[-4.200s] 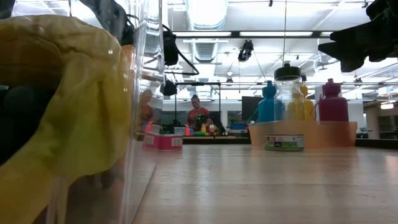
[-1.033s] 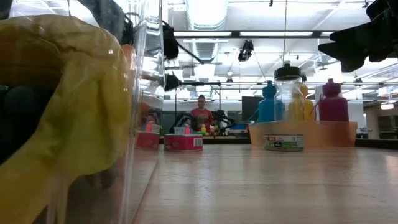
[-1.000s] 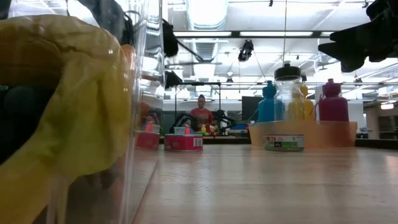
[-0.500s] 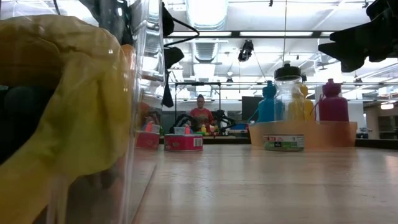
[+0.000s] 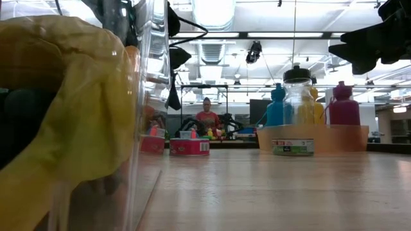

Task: Pick & Place Food Item
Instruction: Put the red tuna can into the blue bin

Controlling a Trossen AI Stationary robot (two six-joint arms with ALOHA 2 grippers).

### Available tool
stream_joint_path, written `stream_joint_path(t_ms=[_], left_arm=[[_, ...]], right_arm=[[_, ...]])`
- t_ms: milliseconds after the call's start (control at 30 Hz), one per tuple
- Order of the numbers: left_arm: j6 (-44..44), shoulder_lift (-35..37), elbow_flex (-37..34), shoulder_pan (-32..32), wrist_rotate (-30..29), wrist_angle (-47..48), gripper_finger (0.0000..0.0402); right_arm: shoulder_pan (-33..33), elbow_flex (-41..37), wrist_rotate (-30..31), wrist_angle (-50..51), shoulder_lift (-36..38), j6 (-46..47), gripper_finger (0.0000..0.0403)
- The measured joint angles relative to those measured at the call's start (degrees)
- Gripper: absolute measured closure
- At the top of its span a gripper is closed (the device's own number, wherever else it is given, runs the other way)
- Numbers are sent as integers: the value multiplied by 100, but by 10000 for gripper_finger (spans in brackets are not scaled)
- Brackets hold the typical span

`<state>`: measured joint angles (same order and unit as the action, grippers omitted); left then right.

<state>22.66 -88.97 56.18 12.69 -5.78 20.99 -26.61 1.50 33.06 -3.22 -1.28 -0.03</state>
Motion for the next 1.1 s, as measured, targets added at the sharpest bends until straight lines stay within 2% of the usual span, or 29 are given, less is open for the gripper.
stream_joint_path(t_ms=[100, 267, 333, 467, 533, 633, 833, 967, 1100], left_arm=[[-570, 0, 0, 0, 0, -2, 401], [-960, 0, 0, -2, 7, -23, 401], [-1561, 0, 0, -2, 17, -22, 401], [-3327, 0, -28, -22, 20, 6, 401], [-3832, -2, -33, -28, 26, 24, 401], [-3982, -2, -33, -28, 42, 17, 401], [-3744, -2, -35, -26, 85, -68, 401], [-3744, -2, -35, -26, 85, -156, 401], [-3742, -2, -35, -26, 85, -308, 401]], right_arm=[[0, 0, 0, 0, 0, 0, 186], [0, 0, 0, 0, 0, 0, 186], [0, 0, 0, 0, 0, 0, 186], [0, 0, 0, 0, 0, 0, 186], [0, 0, 0, 1, 0, 0, 186], [-1, 0, 0, 0, 0, 0, 186], [0, 0, -1, 0, 0, -8, 186], [9, 0, 252, -186, 4, -475, 186], [1, 0, 262, -357, 7, -58, 186]])
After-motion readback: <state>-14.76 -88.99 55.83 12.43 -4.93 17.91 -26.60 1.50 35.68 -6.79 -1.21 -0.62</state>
